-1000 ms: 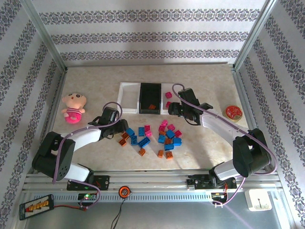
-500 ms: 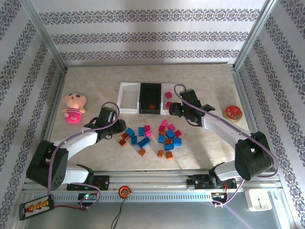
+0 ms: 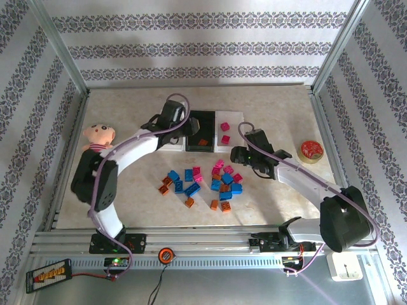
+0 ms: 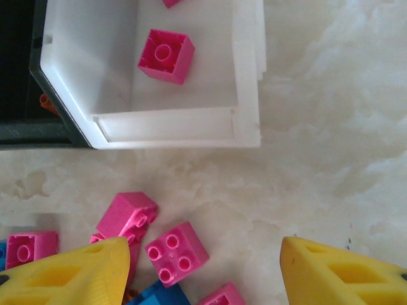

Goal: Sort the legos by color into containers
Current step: Place the lego in the container, then pick up the lego from the middle-left of the table.

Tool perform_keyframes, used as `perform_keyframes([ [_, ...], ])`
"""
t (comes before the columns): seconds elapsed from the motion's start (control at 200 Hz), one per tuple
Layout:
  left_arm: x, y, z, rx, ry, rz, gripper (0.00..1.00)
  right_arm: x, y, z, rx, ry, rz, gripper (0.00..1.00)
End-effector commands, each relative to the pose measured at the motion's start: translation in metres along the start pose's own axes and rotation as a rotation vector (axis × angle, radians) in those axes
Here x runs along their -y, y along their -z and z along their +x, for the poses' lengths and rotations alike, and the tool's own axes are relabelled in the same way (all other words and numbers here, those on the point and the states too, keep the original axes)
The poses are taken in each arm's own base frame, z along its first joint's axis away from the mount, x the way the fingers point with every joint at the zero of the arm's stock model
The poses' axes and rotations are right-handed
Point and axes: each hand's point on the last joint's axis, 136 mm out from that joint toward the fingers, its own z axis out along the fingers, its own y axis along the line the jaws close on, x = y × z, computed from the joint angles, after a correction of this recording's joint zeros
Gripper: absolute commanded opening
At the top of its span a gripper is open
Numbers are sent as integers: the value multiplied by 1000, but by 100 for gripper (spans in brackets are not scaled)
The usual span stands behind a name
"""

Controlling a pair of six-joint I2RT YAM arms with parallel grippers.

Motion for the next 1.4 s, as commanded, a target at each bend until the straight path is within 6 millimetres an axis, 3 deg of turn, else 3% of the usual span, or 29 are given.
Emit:
perform_keyframes([
  [0.0, 5, -22, -4, -25, -54, -27, 29, 12, 6, 4, 17, -28, 27, 65],
  [0.12, 14, -41, -9, -34, -63, -15, 36, 15, 8, 11, 9, -36, 25, 65],
  [0.23, 21, -44, -18, -23, -68, -8, 54, 16, 9, 15, 8, -42, 21, 66],
  [0.37, 30, -28, -25, 0, -67, 24, 63, 16, 13, 13, 17, -37, 18, 67],
  [0.495, 30, 0, -12, -1, -48, 56, 67, 14, 15, 11, 23, -35, 10, 67],
  [0.645, 5, 40, 34, -31, -19, 51, 74, 12, 12, 13, 11, -36, 1, 67],
  [0.944, -79, 118, 158, -174, 66, -89, 75, 8, 2, 16, -11, -37, -12, 67],
  [1.044, -94, 140, 181, -182, 83, -113, 76, 8, 0, 17, -17, -37, -11, 67],
  [1.174, -101, 147, 196, -193, 96, -103, 76, 5, -4, 16, -23, -41, -13, 67],
  [1.394, -101, 126, 206, -251, 90, -93, 70, 0, -7, 15, -35, -34, -17, 67],
])
